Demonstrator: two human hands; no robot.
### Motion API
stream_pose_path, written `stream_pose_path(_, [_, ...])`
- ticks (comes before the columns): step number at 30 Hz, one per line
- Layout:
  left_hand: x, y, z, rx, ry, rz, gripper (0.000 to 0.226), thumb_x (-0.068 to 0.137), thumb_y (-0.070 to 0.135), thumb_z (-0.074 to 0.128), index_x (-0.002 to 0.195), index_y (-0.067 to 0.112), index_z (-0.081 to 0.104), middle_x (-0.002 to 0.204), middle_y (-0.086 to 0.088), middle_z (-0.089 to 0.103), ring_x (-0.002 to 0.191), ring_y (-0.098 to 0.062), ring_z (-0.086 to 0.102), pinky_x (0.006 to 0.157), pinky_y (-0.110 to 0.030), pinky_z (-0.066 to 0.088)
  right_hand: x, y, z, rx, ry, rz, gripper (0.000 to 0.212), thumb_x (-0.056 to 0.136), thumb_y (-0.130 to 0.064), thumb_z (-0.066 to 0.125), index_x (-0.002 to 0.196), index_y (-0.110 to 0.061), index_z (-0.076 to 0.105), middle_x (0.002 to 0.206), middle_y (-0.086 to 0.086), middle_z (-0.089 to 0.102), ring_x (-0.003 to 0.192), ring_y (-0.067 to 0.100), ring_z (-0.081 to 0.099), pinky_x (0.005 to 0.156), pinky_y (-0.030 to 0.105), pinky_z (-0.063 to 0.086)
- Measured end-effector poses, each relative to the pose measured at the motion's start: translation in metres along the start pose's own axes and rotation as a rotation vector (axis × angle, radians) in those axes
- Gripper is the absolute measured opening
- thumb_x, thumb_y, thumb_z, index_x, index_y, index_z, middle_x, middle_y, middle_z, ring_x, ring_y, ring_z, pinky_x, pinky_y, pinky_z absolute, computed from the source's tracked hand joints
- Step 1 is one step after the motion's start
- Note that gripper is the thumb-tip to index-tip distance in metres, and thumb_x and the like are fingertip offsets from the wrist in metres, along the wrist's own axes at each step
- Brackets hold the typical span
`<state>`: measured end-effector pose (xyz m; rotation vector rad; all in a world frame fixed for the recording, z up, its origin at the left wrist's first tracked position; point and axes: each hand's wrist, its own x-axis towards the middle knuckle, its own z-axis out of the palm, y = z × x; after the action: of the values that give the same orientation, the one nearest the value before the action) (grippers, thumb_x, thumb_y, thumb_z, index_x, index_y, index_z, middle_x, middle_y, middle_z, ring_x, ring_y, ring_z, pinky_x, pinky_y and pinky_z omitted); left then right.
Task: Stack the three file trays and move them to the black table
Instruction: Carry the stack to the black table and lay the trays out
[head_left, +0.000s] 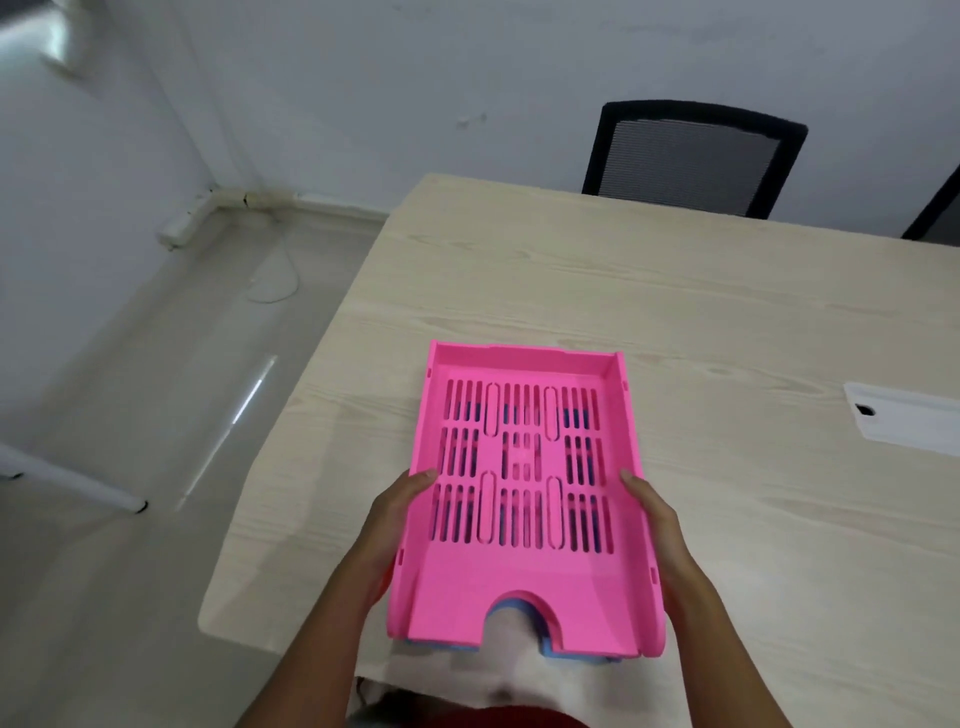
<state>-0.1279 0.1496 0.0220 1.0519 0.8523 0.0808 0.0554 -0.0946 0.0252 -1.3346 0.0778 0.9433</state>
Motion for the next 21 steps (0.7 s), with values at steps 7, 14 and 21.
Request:
stream_pose_path(7, [-0.044,-0.003,-0.089,-0.128,0.223,0.091,0.047,0.081,0.047,0.068,0.117,0.017,0.072,0.109,-0.021,0.076,0.099,-0.044,0.072,0.095,-0.065,0.051,0.017,0.012,0.097,-0.086,-0.222,0.070,0.050,0.094,-0.047,0.051,0.119,-0.009,0.073,0.104,0.022,0.078,0.082,0.035,0.078,0.066,0.041,0.063])
stream_pose_path(14, [-0.116,-0.002,-0.220,-0.309,0.472,0.173,0.045,0.090,0.040,0.061,0.124,0.012,0.068,0.114,-0.027,0.072,0.103,-0.049,0.068,0.095,-0.068,0.049,0.028,0.041,0.260,-0.235,-0.506,0.116,0.054,0.096,-0.054,0.047,0.115,-0.012,0.076,0.106,0.022,0.078,0.086,0.036,0.077,0.070,0.042,0.062])
stream_pose_path(21, [-0.218,-0.018,-0.348,-0.543,0.702,0.301,0.048,0.088,0.041,0.061,0.123,0.008,0.068,0.112,-0.026,0.074,0.094,-0.041,0.073,0.081,-0.053,0.058,0.011,0.106,0.440,-0.382,-0.818,0.188,0.058,0.093,-0.047,0.052,0.120,0.002,0.066,0.099,0.024,0.075,0.079,0.038,0.074,0.070,0.044,0.061])
